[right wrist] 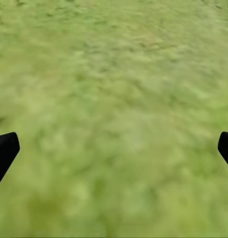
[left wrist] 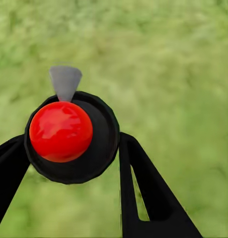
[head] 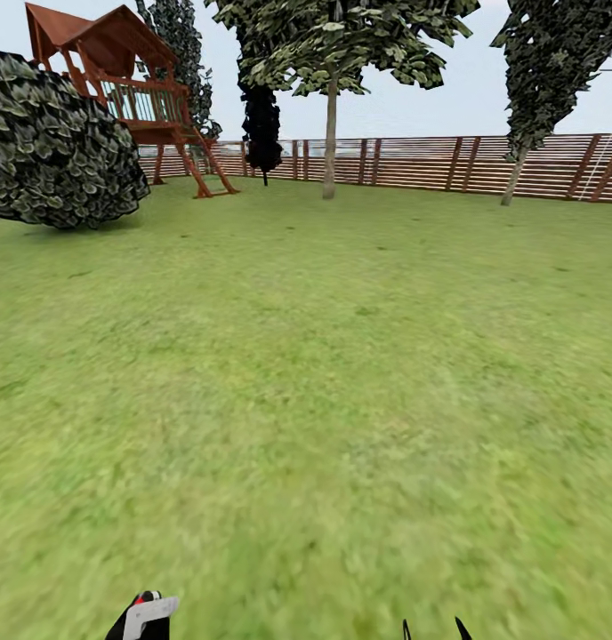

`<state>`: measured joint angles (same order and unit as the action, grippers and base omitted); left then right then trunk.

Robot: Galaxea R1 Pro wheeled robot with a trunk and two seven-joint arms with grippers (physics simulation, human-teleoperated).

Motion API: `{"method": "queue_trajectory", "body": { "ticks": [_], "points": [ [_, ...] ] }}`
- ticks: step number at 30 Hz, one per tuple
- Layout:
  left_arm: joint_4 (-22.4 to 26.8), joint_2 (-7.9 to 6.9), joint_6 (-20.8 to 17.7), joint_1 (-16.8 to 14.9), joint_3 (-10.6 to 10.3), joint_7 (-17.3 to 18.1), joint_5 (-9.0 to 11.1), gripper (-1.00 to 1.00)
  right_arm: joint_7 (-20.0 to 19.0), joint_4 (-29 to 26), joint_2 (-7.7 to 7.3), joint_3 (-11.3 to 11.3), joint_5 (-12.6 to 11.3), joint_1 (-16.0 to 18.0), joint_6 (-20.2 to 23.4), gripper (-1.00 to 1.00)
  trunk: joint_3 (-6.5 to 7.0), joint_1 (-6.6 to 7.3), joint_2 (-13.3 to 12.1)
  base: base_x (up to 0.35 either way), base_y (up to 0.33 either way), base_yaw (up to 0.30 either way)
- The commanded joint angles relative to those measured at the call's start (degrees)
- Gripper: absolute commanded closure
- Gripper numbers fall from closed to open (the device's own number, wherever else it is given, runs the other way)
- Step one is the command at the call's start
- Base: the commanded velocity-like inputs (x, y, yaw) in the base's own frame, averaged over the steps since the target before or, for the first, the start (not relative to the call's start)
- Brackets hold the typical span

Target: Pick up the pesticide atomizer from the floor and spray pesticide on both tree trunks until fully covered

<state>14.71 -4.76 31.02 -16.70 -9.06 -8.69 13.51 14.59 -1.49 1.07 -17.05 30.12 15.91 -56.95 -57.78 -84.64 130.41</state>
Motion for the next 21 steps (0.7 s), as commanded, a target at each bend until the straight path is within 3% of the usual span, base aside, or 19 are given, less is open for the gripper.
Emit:
{"method": "queue_trajectory", "body": {
  "ticks": [1, 21],
  "points": [
    [0.00, -0.02, 0.00, 0.00, 0.01, -0.01, 0.01, 1.00, 0.00, 0.00, -0.01, 0.00, 0.01, 0.00, 0.00, -1.00, 0.00, 0.00, 0.00, 0.336, 0.000, 0.000],
    [0.04, -0.03, 0.01, 0.00, 0.01, -0.01, 0.03, 1.00, 0.00, 0.00, 0.01, 0.00, -0.03, 0.00, 0.00, -1.00, 0.00, 0.00, 0.00, 0.336, 0.000, 0.000]
  ]
}}
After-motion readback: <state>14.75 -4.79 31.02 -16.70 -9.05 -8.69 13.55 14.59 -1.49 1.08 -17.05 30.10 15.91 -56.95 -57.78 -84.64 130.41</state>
